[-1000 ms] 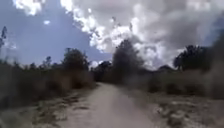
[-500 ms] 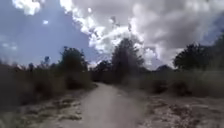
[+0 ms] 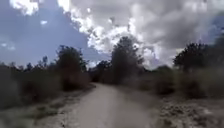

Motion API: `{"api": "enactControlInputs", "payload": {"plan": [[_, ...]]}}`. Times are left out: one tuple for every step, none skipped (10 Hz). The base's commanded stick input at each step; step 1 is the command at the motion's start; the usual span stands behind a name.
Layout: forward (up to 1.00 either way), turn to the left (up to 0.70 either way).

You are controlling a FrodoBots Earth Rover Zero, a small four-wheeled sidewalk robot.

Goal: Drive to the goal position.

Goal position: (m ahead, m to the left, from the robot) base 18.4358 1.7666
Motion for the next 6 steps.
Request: {"api": "enactControlInputs", "payload": {"plan": [[0.85, 0.0], [0.85, 0.0], [0.85, 0.0], [0.85, 0.0], [0.85, 0.0], [0.85, 0.0]]}}
